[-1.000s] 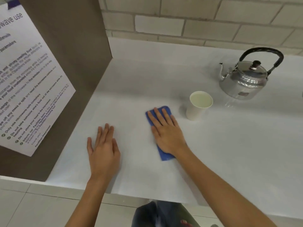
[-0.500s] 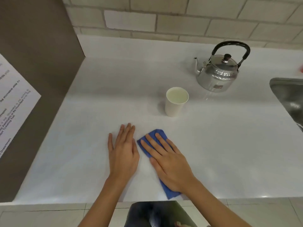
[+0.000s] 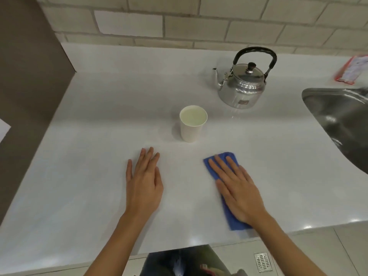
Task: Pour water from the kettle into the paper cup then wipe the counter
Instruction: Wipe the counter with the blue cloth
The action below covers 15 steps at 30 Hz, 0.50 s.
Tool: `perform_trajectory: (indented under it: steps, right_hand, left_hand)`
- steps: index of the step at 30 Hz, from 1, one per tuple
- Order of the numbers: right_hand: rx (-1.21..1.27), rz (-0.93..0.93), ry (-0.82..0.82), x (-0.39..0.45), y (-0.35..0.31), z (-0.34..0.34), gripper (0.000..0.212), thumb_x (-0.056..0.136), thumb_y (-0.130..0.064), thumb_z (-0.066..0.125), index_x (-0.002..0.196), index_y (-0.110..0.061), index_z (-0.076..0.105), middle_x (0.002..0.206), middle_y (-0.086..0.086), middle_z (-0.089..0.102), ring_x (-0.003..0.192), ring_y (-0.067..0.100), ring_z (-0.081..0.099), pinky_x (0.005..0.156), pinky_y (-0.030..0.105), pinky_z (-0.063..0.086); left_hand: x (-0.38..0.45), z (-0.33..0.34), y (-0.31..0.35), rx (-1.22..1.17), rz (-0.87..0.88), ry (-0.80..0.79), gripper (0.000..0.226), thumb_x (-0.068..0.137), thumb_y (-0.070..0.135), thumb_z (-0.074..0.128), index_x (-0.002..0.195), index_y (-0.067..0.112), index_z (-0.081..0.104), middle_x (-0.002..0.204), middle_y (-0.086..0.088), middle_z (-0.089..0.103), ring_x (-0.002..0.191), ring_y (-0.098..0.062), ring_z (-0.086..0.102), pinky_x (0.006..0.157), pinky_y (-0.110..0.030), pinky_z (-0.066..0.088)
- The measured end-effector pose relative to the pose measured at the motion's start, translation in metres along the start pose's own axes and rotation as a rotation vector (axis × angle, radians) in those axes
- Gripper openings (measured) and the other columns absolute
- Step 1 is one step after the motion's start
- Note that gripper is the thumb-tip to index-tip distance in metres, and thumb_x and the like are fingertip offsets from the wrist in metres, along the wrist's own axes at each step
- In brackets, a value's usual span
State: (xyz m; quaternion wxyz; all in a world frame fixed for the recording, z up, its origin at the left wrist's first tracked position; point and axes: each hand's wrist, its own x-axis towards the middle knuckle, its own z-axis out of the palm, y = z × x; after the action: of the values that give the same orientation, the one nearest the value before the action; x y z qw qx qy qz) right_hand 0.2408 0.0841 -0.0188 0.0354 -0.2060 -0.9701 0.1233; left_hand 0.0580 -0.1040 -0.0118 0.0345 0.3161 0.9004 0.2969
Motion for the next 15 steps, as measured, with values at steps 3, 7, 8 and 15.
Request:
perform_trajectory:
  steps: [3, 7, 8, 15]
  right_hand:
    - [-0.025, 0.304, 0.026, 0.028, 0.048, -0.021, 0.053, 0.106, -0.031, 0.026, 0.154, -0.037, 0.003, 0.165, -0.013, 0.003, 0.154, 0.017, 0.002, 0.123, 0.037, 0.010]
    - [-0.068, 0.196, 0.036, 0.031, -0.007, -0.001, 0.055, 0.105, -0.036, 0.022, 0.157, -0.035, 0.005, 0.166, -0.013, 0.008, 0.154, 0.018, 0.002, 0.123, 0.037, 0.009]
    - [-0.045, 0.102, 0.008, 0.013, -0.019, 0.006, 0.054, 0.105, -0.038, 0.020, 0.157, -0.036, 0.006, 0.166, -0.014, 0.009, 0.154, 0.015, 0.002, 0.123, 0.034, 0.007]
    - [-0.041, 0.458, 0.073, 0.019, 0.086, -0.030, 0.054, 0.106, -0.032, 0.024, 0.156, -0.032, 0.005, 0.166, -0.008, 0.005, 0.154, 0.019, 0.002, 0.123, 0.038, 0.013]
  left_hand:
    - [0.000, 0.001, 0.000, 0.004, 0.002, -0.008, 0.042, 0.098, 0.006, 0.043, 0.140, 0.010, 0.049, 0.155, -0.005, 0.037, 0.149, -0.017, 0.021, 0.123, -0.046, 0.006]
    - [-0.001, 0.014, 0.019, 0.029, 0.006, -0.036, 0.044, 0.100, 0.013, 0.039, 0.143, 0.013, 0.045, 0.157, -0.002, 0.033, 0.149, -0.015, 0.017, 0.124, -0.046, 0.004]
    - [-0.002, 0.018, 0.024, 0.038, 0.008, -0.038, 0.045, 0.100, 0.015, 0.039, 0.144, 0.014, 0.043, 0.158, -0.001, 0.032, 0.150, -0.015, 0.017, 0.123, -0.046, 0.004]
    - [-0.016, 0.035, 0.045, 0.052, 0.082, -0.124, 0.048, 0.101, 0.026, 0.039, 0.149, 0.016, 0.035, 0.161, 0.001, 0.025, 0.150, -0.013, 0.011, 0.124, -0.047, 0.003]
